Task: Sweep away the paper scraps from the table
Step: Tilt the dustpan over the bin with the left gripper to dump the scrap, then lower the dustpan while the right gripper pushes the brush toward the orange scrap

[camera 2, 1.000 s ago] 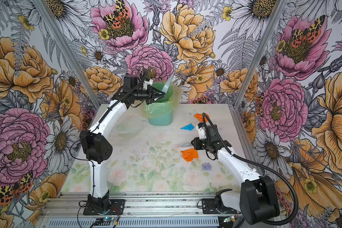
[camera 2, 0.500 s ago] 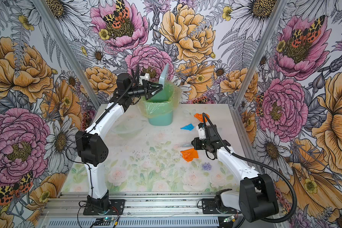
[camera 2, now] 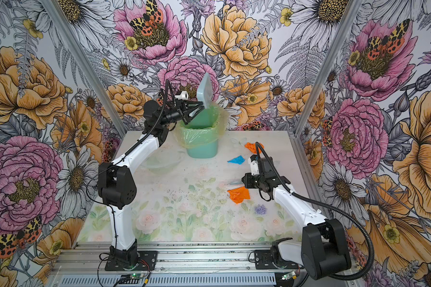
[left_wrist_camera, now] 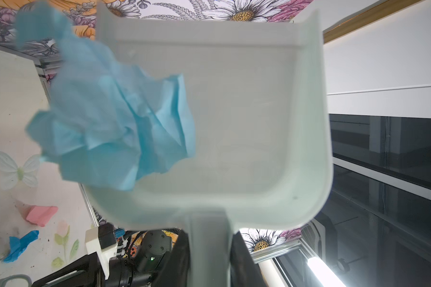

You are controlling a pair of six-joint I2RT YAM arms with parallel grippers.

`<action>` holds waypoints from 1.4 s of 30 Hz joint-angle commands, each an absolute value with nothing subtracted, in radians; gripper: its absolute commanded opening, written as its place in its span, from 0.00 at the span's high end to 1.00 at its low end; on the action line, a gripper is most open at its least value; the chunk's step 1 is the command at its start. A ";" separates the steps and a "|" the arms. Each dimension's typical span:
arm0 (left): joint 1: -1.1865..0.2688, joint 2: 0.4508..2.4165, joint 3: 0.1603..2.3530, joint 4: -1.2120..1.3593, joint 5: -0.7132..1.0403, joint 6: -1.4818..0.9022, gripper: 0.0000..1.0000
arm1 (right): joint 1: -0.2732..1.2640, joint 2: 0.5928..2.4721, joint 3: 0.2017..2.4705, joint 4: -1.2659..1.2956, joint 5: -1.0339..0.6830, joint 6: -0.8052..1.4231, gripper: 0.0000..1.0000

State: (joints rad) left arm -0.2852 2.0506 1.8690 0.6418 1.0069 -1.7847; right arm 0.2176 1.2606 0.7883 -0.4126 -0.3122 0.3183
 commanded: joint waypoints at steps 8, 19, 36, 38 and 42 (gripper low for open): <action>-0.255 2.056 1.819 0.885 0.998 -1.942 1.00 | 0.237 1.268 0.804 -0.384 -0.281 0.337 1.00; -0.248 1.954 1.778 0.478 1.027 -1.534 1.00 | 0.250 1.258 0.818 -0.385 -0.273 0.343 1.00; -0.355 1.931 1.801 0.000 0.784 -0.910 1.00 | 0.233 1.235 1.044 -0.873 -0.433 0.381 1.00; -0.372 1.911 1.863 -0.225 0.695 -0.723 1.00 | 0.235 1.239 1.042 -0.944 -0.428 0.379 1.00; -0.398 1.866 1.874 -0.391 0.585 -0.554 1.00 | 0.235 1.206 1.018 -1.021 -0.390 0.382 1.00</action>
State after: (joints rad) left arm -0.3851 1.9476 1.8553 -0.1680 0.7124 -0.7971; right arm 0.2379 1.2362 1.0218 -0.8993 -0.3901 0.3851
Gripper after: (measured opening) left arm 0.213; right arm 0.198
